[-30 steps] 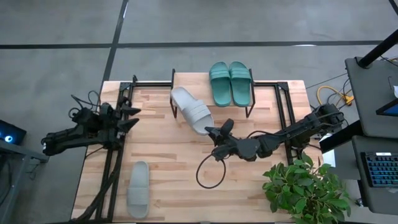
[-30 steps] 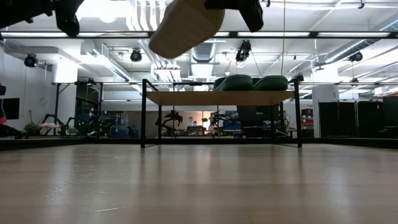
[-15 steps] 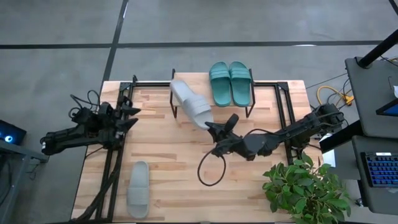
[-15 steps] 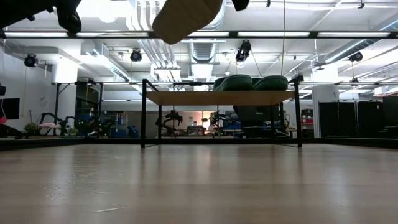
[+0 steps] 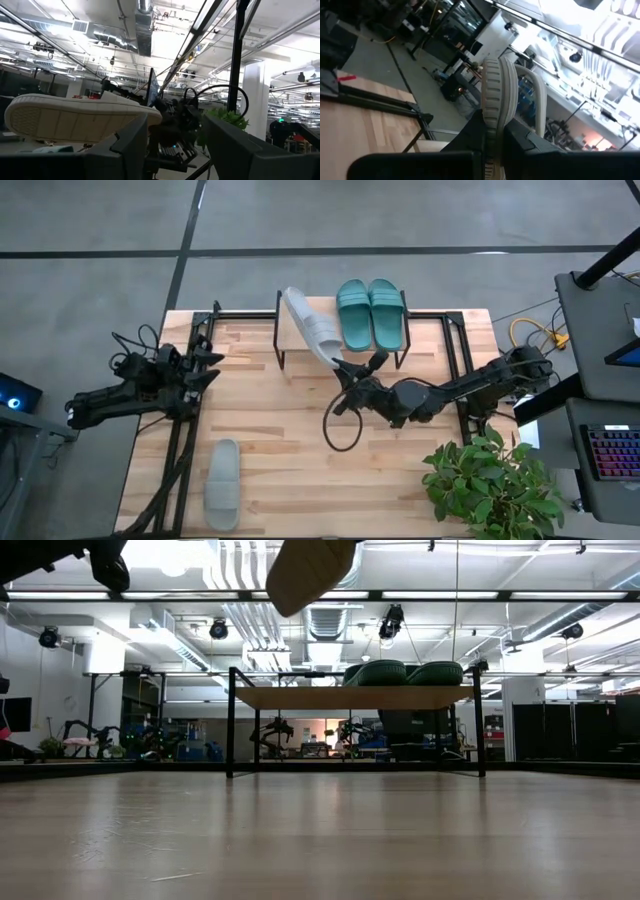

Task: Pick and place slides into the shelf
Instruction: Put the top gray slide on the shelf

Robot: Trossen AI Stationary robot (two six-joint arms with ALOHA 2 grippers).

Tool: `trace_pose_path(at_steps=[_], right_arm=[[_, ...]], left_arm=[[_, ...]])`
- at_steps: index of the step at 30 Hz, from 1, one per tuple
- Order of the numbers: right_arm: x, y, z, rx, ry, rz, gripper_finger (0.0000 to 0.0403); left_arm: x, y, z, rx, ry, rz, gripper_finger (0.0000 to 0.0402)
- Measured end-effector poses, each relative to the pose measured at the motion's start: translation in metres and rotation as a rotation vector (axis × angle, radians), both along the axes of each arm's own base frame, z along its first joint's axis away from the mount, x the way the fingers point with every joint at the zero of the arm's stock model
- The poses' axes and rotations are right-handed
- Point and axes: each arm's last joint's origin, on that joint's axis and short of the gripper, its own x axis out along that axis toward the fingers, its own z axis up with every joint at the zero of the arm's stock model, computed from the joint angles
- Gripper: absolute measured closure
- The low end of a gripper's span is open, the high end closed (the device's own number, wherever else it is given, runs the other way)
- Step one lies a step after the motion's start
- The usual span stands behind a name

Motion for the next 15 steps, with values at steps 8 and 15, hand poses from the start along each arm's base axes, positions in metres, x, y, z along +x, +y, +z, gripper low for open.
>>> trace_pose_path(at_steps=[8,15], right_arm=[[0.0009,-0.0074,0.0023,0.081,-0.086,-0.007,0.0380],[-0.0003,-0.0090,0.0073,0.107,-0.156,-0.007,0.0380]], left_arm=[[0.0002,0.0000,-0.0001,0.005,0.002,0.002,0.0226],[0.0002,0.0000,-0.0001,0.006,0.002,0.003,0.0226]])
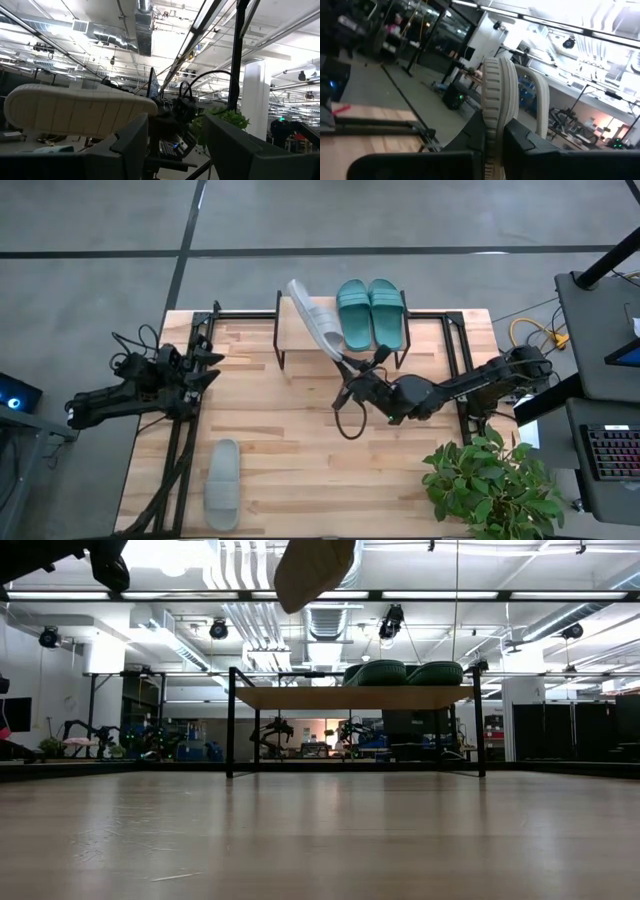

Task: Pick and place slides into the shelf
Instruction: Put the top gray slide on the shelf

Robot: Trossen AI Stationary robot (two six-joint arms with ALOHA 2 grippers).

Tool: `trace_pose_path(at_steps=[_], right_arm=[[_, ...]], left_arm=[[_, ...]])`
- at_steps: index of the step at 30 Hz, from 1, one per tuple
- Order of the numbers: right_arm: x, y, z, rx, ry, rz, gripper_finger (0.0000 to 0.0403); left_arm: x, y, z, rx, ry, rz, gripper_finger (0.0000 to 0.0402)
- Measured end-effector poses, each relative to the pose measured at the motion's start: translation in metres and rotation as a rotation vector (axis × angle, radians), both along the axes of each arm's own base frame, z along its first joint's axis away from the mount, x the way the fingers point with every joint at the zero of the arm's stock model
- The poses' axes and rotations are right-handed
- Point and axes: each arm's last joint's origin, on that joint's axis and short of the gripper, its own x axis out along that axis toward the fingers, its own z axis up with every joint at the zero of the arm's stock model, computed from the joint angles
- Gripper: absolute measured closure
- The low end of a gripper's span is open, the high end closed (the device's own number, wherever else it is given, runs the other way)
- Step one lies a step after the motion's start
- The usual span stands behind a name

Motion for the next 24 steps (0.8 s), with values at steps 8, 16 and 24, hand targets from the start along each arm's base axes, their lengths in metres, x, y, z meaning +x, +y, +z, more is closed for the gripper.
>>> trace_pose_path(at_steps=[8,16,24], right_arm=[[0.005,-0.003,0.005,0.064,-0.088,-0.007,0.0380],[0.042,0.004,0.012,-0.020,-0.023,-0.080,0.0380],[0.064,0.003,0.018,-0.085,0.106,-0.275,0.0380]], left_arm=[[0.000,0.000,0.000,0.001,0.001,0.000,0.0226],[0.000,0.000,-0.001,0.000,0.004,0.000,0.0226],[0.001,0.000,-0.001,-0.001,0.011,-0.001,0.0226]])
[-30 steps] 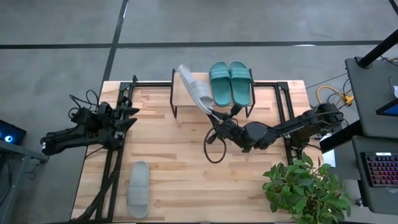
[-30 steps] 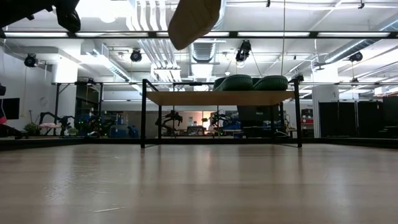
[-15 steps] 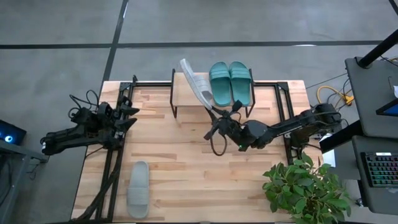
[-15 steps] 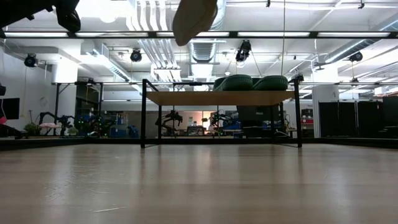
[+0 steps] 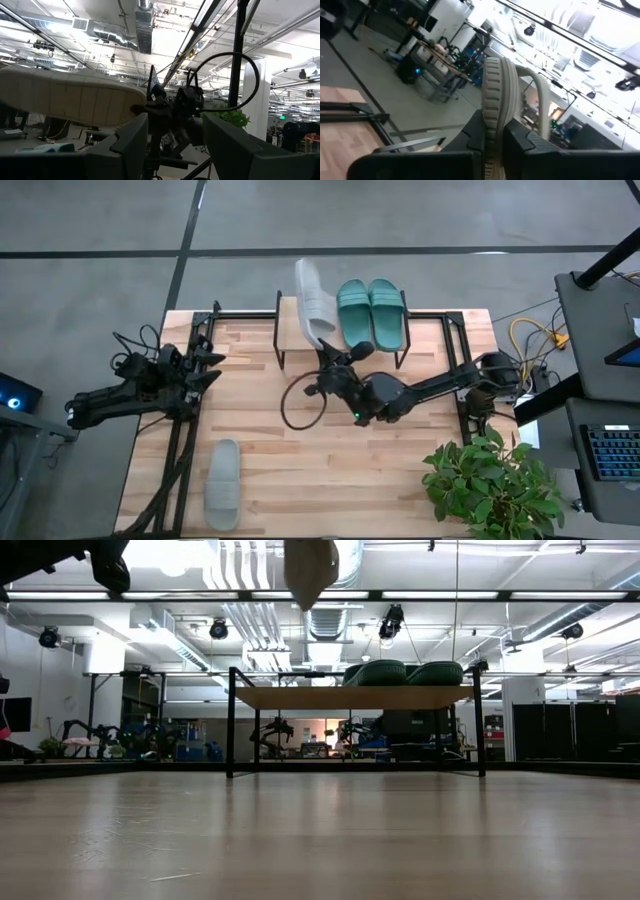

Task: Pick and place slides into the shelf
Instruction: Put the top gray slide on the shelf

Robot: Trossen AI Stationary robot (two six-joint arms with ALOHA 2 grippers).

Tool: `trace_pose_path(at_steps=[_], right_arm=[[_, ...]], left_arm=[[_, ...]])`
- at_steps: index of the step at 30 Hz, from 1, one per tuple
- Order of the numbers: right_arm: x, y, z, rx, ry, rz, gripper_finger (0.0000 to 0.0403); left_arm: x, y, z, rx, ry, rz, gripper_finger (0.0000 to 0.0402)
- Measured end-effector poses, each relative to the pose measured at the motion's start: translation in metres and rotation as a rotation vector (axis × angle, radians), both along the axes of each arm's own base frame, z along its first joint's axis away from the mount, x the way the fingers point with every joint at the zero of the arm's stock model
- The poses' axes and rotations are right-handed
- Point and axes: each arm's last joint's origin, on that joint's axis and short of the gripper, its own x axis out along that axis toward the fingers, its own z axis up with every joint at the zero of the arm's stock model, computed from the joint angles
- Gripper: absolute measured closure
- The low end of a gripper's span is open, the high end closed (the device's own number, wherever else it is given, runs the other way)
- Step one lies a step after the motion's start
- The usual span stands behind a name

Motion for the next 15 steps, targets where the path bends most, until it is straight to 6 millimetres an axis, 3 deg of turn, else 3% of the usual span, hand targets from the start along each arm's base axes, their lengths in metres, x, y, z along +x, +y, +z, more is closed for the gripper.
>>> trace_pose_path(at_steps=[15], right_arm=[[0.0015,-0.0054,-0.0031,-0.008,0.026,-0.012,0.0380]], left_arm=[[-0.0001,0.0000,0.0000,0.000,-0.001,-0.001,0.0226]])
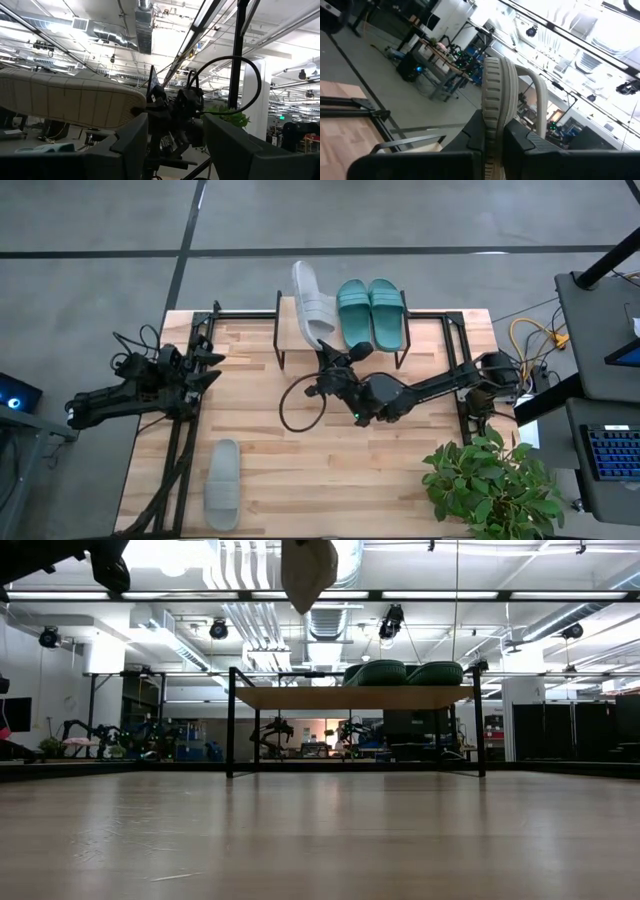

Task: Pick and place slides into the shelf
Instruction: Put the top gray slide on the shelf

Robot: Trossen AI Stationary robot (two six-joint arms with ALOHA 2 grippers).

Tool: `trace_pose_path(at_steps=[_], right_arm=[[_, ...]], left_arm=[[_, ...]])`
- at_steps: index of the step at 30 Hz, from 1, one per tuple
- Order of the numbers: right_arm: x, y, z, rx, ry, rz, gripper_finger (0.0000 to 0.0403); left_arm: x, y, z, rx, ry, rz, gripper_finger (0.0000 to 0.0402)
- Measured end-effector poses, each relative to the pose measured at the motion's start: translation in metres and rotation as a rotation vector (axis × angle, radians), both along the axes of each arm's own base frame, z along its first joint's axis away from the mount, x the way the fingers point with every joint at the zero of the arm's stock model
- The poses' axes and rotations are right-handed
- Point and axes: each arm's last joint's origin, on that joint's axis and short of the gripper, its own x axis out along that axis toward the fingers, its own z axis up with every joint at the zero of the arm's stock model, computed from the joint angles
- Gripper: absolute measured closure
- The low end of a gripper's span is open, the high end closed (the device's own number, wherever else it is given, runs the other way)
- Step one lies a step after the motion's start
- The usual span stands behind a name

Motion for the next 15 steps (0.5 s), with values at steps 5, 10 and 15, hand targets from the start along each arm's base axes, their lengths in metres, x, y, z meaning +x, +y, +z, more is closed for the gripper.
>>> trace_pose_path(at_steps=[5,10,15], right_arm=[[0.002,-0.007,-0.005,-0.006,0.040,-0.016,0.0380],[0.002,-0.013,-0.012,-0.003,0.056,-0.030,0.0380],[0.002,-0.019,-0.021,-0.007,0.066,-0.015,0.0380]], left_arm=[[0.000,0.000,0.000,0.000,0.001,0.000,0.0226],[0.000,0.000,0.000,0.000,0.001,0.001,0.0226],[0.000,0.000,0.000,0.000,0.001,0.001,0.0226]])
